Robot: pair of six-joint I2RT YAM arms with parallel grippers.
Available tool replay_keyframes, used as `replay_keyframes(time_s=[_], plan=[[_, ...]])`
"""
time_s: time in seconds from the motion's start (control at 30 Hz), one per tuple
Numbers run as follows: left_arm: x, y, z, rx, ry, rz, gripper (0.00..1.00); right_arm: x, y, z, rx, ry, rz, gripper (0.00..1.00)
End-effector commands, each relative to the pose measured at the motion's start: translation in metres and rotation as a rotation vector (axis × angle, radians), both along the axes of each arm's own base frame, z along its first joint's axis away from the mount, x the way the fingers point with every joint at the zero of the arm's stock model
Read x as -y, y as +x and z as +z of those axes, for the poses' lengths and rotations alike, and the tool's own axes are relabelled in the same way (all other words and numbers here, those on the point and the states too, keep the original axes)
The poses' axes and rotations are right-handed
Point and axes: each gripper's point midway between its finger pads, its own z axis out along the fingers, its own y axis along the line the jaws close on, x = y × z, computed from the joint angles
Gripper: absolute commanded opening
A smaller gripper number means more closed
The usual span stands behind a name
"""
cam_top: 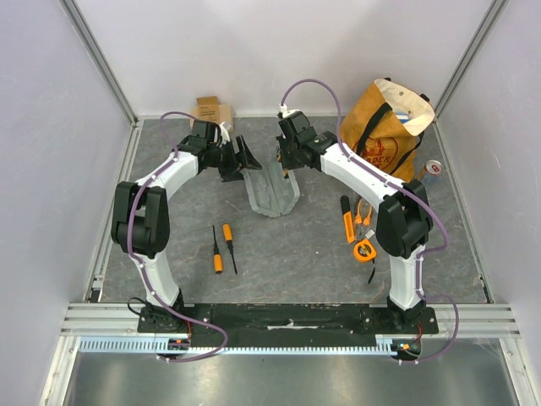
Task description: Pack the tool kit
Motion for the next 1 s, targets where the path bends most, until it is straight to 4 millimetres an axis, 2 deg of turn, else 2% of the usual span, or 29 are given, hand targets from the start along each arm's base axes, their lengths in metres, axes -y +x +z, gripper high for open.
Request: replay_keyframes(time_s=[0.0, 0.27, 0.43, 0.53, 0.57, 0.63, 0.73, 0.87, 0.97], plan=[[-0.017, 0.007, -0.017, -0.040, 0.056, 0.097, 0.84, 0.010, 0.010, 0.029, 0.065, 0.030, -0.032, 0.00], [-0.071, -0.005, -0.052, -0.107, 0.278, 0.243, 0.82, 0.057, 0.011, -0.025, -0.028, 0.014, -0.097, 0.02], [-0.091, -0.012, -0.055, -0.116, 0.333, 0.280, 0.83, 0.086, 0.011, -0.058, -0.075, -0.035, -0.161, 0.11], [-0.100, -0.014, -0.048, -0.099, 0.366, 0.296, 0.86, 0.094, 0.013, -0.068, -0.091, -0.044, -0.175, 0.18], [-0.103, -0.015, -0.044, -0.096, 0.376, 0.304, 0.87, 0.096, 0.015, -0.067, -0.084, -0.049, -0.179, 0.24], [-0.109, -0.022, -0.040, -0.094, 0.401, 0.319, 0.88, 0.100, 0.019, -0.062, -0.063, -0.058, -0.195, 0.48], [-0.120, -0.042, -0.036, -0.095, 0.432, 0.354, 0.93, 0.103, 0.026, -0.044, 0.002, -0.050, -0.221, 0.66], [-0.127, -0.073, -0.034, -0.092, 0.447, 0.354, 0.96, 0.095, 0.032, -0.015, 0.065, -0.022, -0.202, 0.72], [-0.127, -0.087, -0.027, -0.065, 0.441, 0.326, 0.97, 0.092, 0.027, 0.001, 0.090, 0.008, -0.210, 0.72]])
